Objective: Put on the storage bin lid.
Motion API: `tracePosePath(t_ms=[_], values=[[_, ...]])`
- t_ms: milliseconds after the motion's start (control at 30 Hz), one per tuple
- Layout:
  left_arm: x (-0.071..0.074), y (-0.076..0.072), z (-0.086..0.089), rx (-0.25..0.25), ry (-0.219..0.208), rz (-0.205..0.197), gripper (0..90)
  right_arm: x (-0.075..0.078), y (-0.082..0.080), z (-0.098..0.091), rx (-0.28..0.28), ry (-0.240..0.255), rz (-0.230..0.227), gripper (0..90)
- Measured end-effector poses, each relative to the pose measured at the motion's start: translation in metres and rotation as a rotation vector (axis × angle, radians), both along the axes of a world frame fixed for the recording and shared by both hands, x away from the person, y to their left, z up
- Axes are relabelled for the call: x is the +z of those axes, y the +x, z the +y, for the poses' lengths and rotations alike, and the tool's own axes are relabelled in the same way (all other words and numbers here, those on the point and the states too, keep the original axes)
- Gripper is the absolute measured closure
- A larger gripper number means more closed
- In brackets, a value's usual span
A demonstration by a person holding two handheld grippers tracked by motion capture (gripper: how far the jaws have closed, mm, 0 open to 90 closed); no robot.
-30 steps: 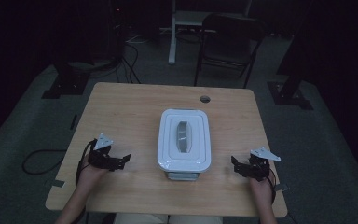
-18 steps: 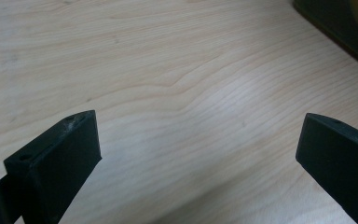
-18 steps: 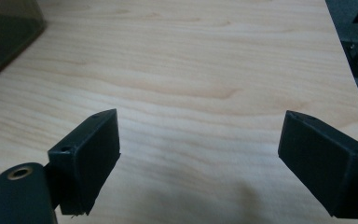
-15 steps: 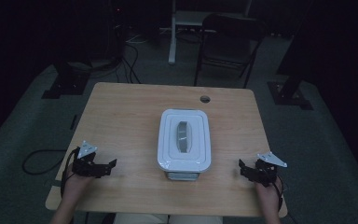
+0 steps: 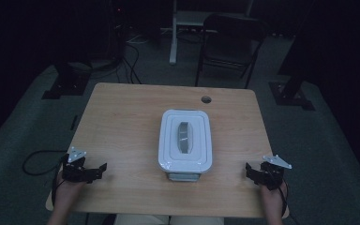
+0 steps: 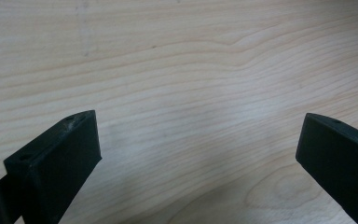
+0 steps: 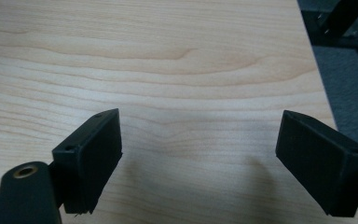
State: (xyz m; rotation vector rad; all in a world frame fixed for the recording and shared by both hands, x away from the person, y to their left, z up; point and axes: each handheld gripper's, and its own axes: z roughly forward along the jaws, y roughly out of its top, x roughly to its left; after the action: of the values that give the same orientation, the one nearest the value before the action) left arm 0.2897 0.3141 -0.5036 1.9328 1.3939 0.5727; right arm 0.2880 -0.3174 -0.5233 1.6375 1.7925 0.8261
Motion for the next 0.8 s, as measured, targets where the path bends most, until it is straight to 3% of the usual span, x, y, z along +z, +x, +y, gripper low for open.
tracePosePath(t_ms=[100,300,500,600,667,800], values=[[-0.004,0.001,0.000,0.002,0.026,0.014,0.4,-0.002,0.000,0.000,-0.002,-0.002,0.010,13.5],[-0.011,0.005,0.000,0.023,0.021,0.044,0.4,-0.003,0.003,0.003,0.003,-0.035,0.021,12.9],[-0.015,0.008,0.002,0.047,0.015,0.061,0.4,-0.004,0.007,-0.002,-0.019,0.005,0.059,12.1],[-0.020,0.009,0.001,0.047,0.047,0.060,0.5,-0.004,0.007,-0.004,-0.041,0.013,0.062,12.2],[-0.020,0.008,0.002,0.061,0.036,0.058,0.5,-0.004,0.007,-0.004,-0.042,0.013,0.062,12.2],[-0.020,0.009,-0.001,0.079,0.065,0.061,0.5,-0.004,0.007,-0.004,-0.043,0.013,0.062,12.3]])
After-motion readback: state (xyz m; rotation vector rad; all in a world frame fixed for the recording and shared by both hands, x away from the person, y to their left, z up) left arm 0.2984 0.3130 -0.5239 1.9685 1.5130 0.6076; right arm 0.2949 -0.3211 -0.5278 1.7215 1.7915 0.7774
